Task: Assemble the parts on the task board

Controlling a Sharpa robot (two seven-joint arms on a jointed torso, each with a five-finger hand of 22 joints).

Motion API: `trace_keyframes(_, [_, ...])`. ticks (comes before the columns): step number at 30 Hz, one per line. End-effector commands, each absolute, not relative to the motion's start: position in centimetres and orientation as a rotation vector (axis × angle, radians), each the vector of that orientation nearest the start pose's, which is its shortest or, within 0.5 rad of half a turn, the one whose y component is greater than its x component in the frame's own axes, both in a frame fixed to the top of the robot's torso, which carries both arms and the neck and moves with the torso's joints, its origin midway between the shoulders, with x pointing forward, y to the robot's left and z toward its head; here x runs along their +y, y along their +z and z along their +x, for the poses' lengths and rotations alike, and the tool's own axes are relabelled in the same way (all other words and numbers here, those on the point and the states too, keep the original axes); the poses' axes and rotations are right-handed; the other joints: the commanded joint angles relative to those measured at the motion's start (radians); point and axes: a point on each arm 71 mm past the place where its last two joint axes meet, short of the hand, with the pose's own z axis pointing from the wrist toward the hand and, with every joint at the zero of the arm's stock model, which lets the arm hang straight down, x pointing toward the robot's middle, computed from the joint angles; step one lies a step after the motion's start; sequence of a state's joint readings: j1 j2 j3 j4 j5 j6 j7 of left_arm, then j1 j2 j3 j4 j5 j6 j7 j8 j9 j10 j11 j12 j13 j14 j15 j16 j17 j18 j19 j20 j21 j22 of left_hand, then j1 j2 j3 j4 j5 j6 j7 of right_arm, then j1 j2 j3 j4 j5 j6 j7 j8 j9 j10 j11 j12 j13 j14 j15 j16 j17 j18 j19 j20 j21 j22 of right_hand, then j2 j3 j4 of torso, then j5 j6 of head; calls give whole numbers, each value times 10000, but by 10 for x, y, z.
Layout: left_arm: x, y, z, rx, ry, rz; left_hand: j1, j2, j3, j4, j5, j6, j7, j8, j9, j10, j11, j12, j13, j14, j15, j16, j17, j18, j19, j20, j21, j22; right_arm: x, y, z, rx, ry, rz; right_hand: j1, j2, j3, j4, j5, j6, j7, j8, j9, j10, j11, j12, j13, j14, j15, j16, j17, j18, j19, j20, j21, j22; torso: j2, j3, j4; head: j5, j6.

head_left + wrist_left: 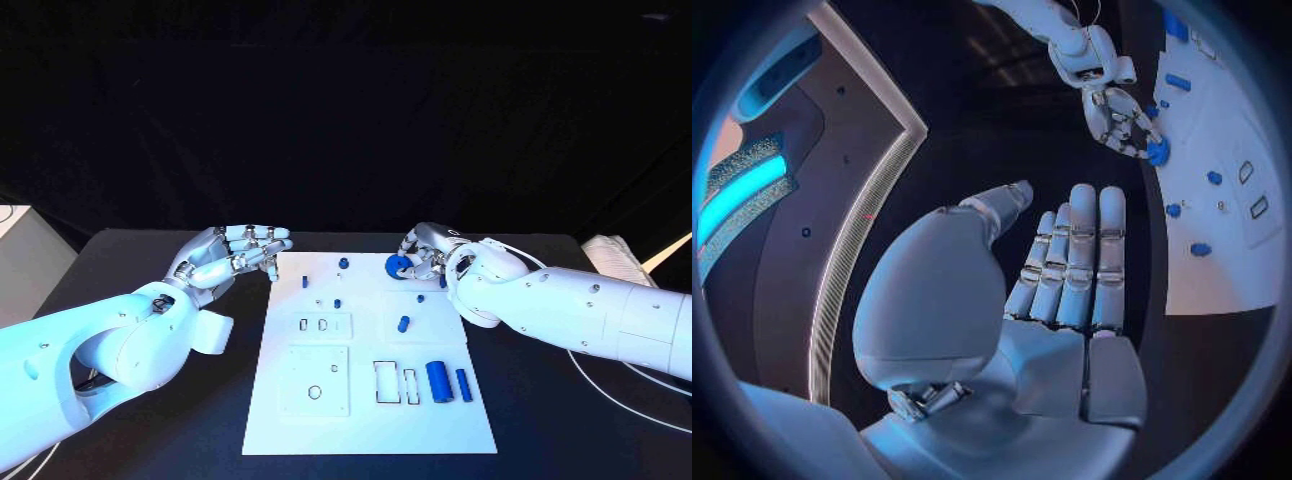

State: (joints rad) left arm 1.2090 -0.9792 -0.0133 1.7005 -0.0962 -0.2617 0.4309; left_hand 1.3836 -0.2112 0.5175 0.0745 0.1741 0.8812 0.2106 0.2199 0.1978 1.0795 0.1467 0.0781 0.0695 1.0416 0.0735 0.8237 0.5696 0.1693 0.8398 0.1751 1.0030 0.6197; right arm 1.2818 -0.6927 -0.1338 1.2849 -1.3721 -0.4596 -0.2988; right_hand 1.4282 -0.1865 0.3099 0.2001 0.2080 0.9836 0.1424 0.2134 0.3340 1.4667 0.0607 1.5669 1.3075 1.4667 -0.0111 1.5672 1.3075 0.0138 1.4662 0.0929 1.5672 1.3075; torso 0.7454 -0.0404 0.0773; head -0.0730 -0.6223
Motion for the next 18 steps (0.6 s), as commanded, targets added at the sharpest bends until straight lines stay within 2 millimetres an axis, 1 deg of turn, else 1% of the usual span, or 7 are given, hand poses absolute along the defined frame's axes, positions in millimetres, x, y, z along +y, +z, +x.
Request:
trace_keyframes(1, [217,-144,457,14169,-16797,-9339,-97,26,61,-12,-36,8,32,21,11,46,20,-34,15,-38,6,62,12,138,-83,-11,37,10,-203,-173,534,14923,4196,369,-73,-10,64,8,57,171,-99,36,4,1041,-84,39,2633,1041,-67,36,2633,-138,1046,-45,36,2633,-1,2,5,21,-15])
trace_keyframes(6, [216,-144,456,14193,-16829,-9332,-110,29,72,-11,-36,7,33,22,16,46,20,-34,15,-48,6,83,10,138,-103,-8,68,28,-185,-166,527,14618,4615,40,-115,-24,105,28,52,188,-103,34,-1,1041,-88,39,2633,1041,-72,36,2633,-138,1046,-51,36,2633,16,-3,15,26,-2])
trace_keyframes(10, [215,-144,456,14205,-16848,-9327,-110,29,72,-11,-36,7,33,22,16,46,20,-34,15,-48,6,83,10,138,-103,-8,68,28,-166,-165,523,14592,4954,-309,-117,-29,110,27,54,188,-103,33,-2,1041,-89,39,2633,1041,-73,36,2633,-138,1046,-52,36,2633,15,-1,15,47,-9])
trace_keyframes(12, [215,-144,456,14209,-16856,-9325,-110,29,72,-11,-36,7,33,22,16,46,20,-34,15,-48,6,83,10,138,-103,-8,68,28,-154,-165,522,14602,5102,-534,-123,-40,121,27,54,184,-103,27,-6,1041,-90,39,2633,1041,-74,36,2633,-138,1046,-54,36,2633,14,-9,9,43,-27])
trace_keyframes(13, [215,-144,456,14210,-16857,-9324,-110,29,72,-11,-36,7,33,22,16,46,20,-34,15,-48,6,83,10,138,-103,-8,68,28,-152,-165,522,14608,5122,-566,-123,-40,121,27,54,184,-103,27,-6,1041,-90,39,2633,1041,-74,36,2633,-138,1046,-54,36,2633,18,-13,12,37,-26])
trace_keyframes(15, [215,-144,456,14215,-16865,-9322,-110,29,72,-11,-36,7,33,22,16,46,20,-34,15,-48,6,83,10,138,-103,-8,68,28,-141,-167,521,14670,5218,-742,-123,-40,121,27,54,184,-103,27,-6,1041,-90,39,2633,1041,-74,36,2633,-138,1046,-54,36,2633,22,-14,16,40,-23])
trace_keyframes(18, [214,-144,456,14224,-16877,-9319,-110,29,72,-11,-36,7,33,22,16,46,20,-34,15,-48,6,83,10,138,-103,-8,68,28,-131,-170,521,14781,5265,-889,-129,-60,140,24,47,176,-104,18,-12,1041,-90,39,2633,1041,-77,36,2633,-138,1046,-56,36,2633,22,-14,26,37,-35])
